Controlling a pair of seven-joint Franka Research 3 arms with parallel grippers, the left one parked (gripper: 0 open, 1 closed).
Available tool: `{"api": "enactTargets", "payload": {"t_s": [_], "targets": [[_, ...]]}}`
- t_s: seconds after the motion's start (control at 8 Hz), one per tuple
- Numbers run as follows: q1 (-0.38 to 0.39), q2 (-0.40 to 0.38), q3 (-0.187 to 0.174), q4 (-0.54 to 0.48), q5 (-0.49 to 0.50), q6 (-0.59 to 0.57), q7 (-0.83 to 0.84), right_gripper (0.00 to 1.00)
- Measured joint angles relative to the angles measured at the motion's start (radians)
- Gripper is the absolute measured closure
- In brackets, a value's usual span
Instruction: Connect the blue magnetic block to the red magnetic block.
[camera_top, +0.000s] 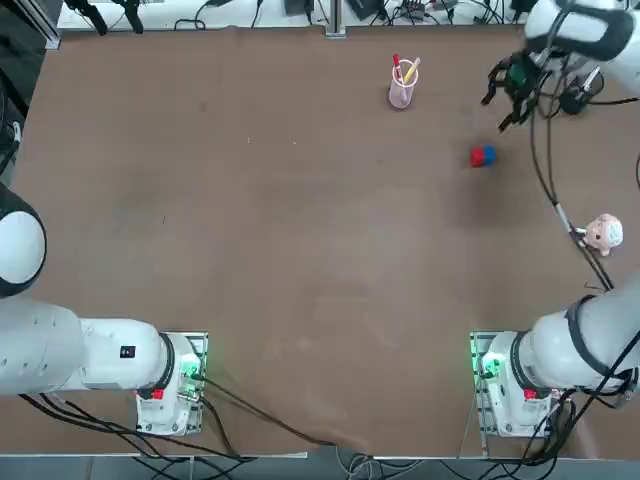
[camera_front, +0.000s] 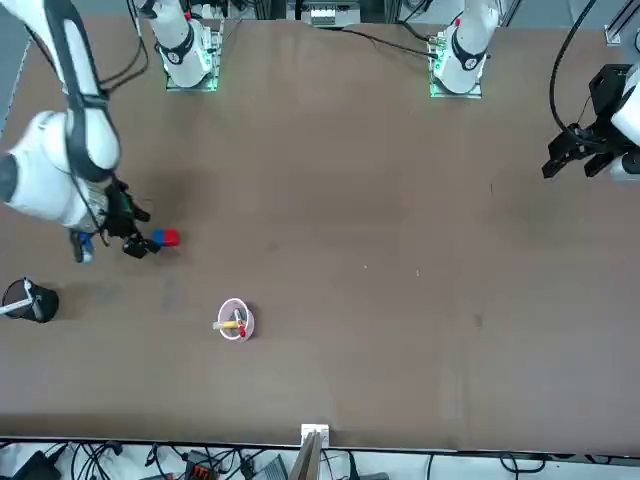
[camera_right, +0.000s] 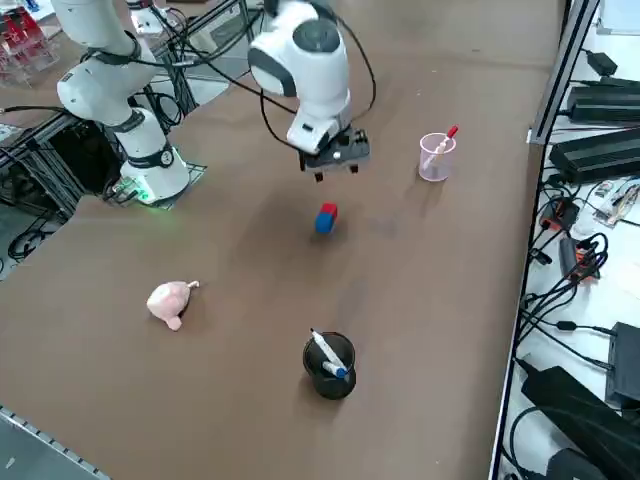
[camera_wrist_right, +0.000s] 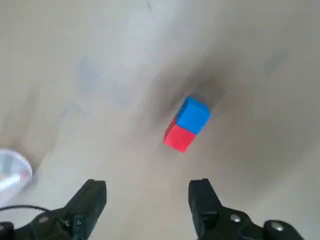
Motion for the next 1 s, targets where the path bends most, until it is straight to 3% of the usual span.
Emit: {"api": "enactTargets", "payload": {"t_s": [0.38,0.75,1.0], "targets": [[-0.006,-0.043,0.0,0.147,-0.152,-0.135,-0.235,0.0],[-0.01,-0.104,-0.004,0.209,-0.175,-0.175,-0.572,0.0],[-0.013,-0.14,-0.014,0.254,-0.187,-0.217,-0.684,0.0]]}}
